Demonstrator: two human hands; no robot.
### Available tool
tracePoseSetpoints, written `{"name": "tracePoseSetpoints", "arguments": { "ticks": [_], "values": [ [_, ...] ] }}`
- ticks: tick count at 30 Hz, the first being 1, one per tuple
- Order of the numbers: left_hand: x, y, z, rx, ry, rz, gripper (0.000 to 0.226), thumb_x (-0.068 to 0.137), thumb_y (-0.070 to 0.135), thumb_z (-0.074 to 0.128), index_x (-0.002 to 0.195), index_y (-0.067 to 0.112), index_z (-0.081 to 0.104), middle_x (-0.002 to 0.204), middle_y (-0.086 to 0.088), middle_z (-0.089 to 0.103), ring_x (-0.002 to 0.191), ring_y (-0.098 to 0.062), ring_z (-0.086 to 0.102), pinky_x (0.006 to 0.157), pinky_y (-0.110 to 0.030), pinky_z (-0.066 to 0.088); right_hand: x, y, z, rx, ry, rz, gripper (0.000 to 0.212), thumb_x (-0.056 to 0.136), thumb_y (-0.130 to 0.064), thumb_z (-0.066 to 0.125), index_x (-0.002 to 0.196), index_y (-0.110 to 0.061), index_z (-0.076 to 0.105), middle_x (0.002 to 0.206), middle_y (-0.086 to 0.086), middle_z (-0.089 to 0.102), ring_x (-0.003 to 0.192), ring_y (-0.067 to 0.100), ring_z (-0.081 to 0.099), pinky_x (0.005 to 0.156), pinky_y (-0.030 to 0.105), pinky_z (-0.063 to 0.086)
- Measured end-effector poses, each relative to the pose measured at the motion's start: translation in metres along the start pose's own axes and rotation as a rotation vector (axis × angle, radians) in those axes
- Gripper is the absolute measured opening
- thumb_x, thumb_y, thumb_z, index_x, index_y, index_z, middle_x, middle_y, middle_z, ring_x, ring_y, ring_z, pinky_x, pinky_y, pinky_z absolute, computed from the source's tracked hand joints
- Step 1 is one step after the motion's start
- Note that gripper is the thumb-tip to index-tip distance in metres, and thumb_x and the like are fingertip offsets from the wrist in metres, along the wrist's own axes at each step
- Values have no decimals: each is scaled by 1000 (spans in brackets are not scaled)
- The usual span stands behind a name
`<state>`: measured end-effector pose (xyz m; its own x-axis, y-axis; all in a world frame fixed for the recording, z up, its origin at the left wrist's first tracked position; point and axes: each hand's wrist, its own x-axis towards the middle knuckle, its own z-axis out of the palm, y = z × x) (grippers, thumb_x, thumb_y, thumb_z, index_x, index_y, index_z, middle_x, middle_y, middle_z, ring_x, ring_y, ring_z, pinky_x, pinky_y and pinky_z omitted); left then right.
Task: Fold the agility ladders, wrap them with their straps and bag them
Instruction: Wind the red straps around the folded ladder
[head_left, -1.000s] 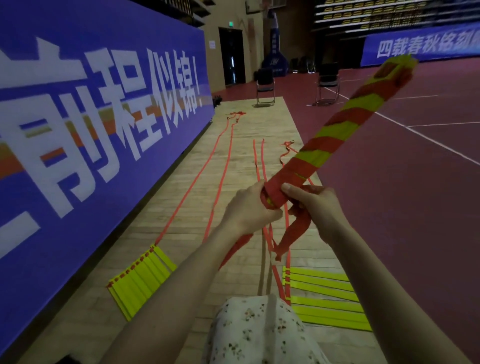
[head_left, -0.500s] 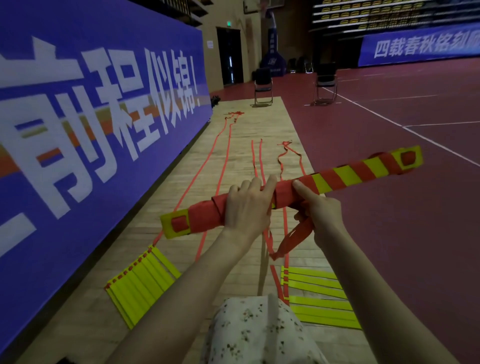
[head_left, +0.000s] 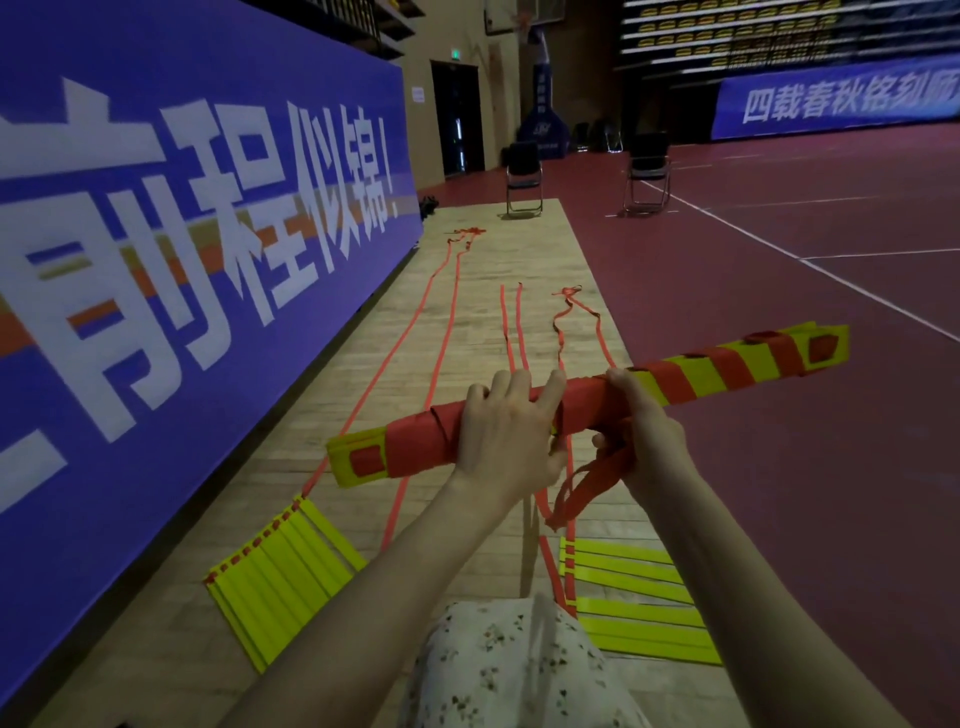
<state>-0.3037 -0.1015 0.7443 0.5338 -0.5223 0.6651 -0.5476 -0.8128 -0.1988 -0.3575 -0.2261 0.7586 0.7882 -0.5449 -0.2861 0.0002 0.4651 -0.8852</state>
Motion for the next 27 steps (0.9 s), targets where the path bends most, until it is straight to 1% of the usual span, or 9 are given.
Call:
{"name": "tracePoseSetpoints", "arguments": {
  "ticks": [3,5,7,11,14,19,22,24,27],
  "values": [
    [6,0,-10,-158,-277,-65,62,79,50,62,131,23,43,115,-5,51,105,-26,54,79,-37,43,1,4,2,39,39,-3,27,79,-33,73,82,-10,59,72,8,59,49,14,51,48,24,42],
    [11,-2,-11,-229,-397,-73,63,78,52,62,131,26,40,118,-3,48,104,-27,55,77,-37,42,1,5,2,49,34,-14,24,79,-31,72,82,-11,60,71,6,58,48,13,51,46,22,41],
    [20,-8,-14,-408,-537,-121,54,74,54,65,119,30,48,109,1,54,97,-23,58,77,-35,44,1,5,1,49,18,-35,24,80,-30,71,81,-9,60,69,6,56,47,13,49,46,23,40],
    [31,-14,-12,-970,-749,-314,39,67,33,74,102,26,58,89,-2,68,74,-22,68,68,-37,58,0,8,2,4,-44,-62,29,79,-32,72,80,-6,62,57,5,55,40,12,48,42,21,39],
    [24,-8,-12,-931,-655,-244,33,76,27,69,104,29,51,85,0,64,74,-23,66,61,-31,51,3,7,-3,-118,-163,-81,37,84,-39,69,84,-2,66,57,5,61,43,12,55,45,23,44],
    [14,-16,-8,-169,-379,-40,65,80,32,60,139,35,35,117,-1,56,103,-27,59,77,-36,44,14,-1,-19,-323,-280,-157,45,89,-43,64,93,3,68,85,16,74,64,24,71,57,37,59],
    [3,-17,2,99,-92,104,68,69,19,71,134,22,52,104,-7,60,84,-28,63,65,-38,47,16,3,-17,-186,-216,-87,49,77,-45,77,96,0,69,84,15,71,63,22,66,52,31,51],
    [0,-15,7,179,72,174,66,60,15,74,124,17,61,94,-7,63,75,-26,63,59,-35,46,15,9,-13,-98,-115,-50,32,76,-31,79,86,-4,66,70,9,65,47,12,59,44,21,44],
    [2,-5,-2,118,-30,156,71,65,24,76,132,18,53,107,-8,59,91,-26,60,68,-38,48,14,15,-13,13,-11,-47,17,78,-16,76,78,-5,63,68,7,61,37,5,52,38,17,40]
  ]
}}
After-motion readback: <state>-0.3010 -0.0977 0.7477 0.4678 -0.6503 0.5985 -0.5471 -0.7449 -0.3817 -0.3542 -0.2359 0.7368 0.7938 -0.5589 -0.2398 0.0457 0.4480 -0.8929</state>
